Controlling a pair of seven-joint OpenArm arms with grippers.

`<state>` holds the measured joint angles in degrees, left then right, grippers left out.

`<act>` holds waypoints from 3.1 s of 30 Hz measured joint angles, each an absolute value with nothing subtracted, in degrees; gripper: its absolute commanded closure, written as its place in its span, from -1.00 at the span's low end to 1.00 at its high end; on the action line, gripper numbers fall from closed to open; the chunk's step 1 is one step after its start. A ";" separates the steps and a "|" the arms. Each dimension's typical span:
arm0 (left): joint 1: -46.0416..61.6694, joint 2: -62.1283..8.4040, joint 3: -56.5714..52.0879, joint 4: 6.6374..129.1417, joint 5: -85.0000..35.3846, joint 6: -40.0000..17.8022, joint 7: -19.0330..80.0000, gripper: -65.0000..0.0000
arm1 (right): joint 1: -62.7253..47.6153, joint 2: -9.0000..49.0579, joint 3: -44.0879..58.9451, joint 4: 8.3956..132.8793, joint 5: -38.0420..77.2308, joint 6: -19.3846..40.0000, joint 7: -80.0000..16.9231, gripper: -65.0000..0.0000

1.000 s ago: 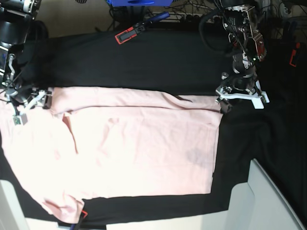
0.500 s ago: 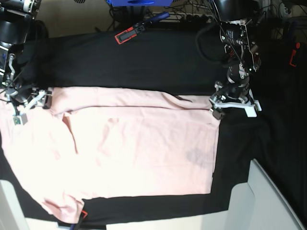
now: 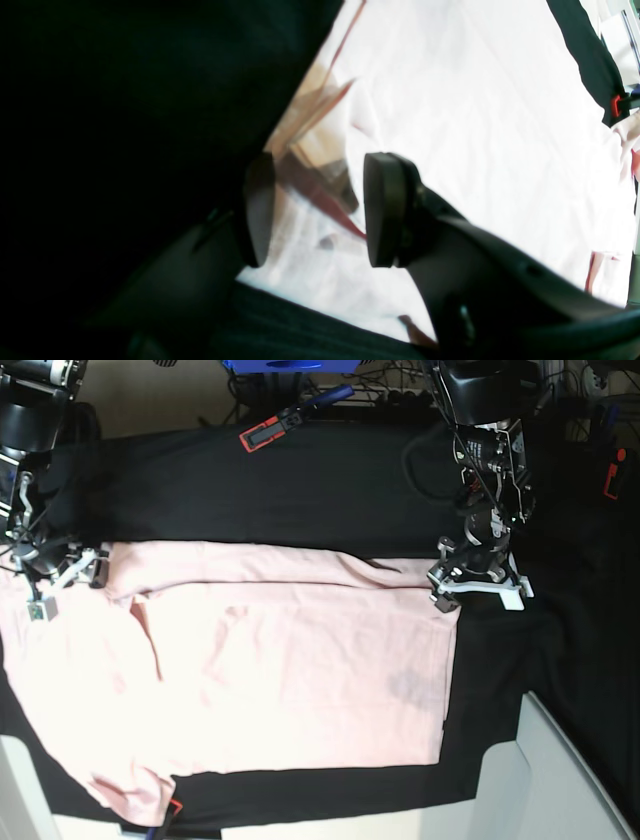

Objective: Fold the T-shirt properly

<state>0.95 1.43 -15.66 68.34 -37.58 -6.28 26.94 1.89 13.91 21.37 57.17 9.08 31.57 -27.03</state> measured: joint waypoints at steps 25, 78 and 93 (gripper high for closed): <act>-2.94 4.45 -15.79 64.20 -37.60 -6.24 26.94 0.68 | 1.89 13.91 21.34 57.17 9.10 31.59 -27.00 -0.08; -1.58 0.89 -15.57 70.94 -36.56 -6.22 26.63 0.67 | 2.92 13.26 29.17 56.69 8.23 39.48 -28.88 -0.09; 18.79 -2.24 -15.70 84.03 -24.84 -6.59 26.96 0.66 | 6.37 7.46 63.44 60.93 8.10 39.40 -39.86 -0.56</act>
<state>18.79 -2.24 -15.70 84.03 -24.84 -6.59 26.96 6.37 7.46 63.44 60.93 8.10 39.40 -39.86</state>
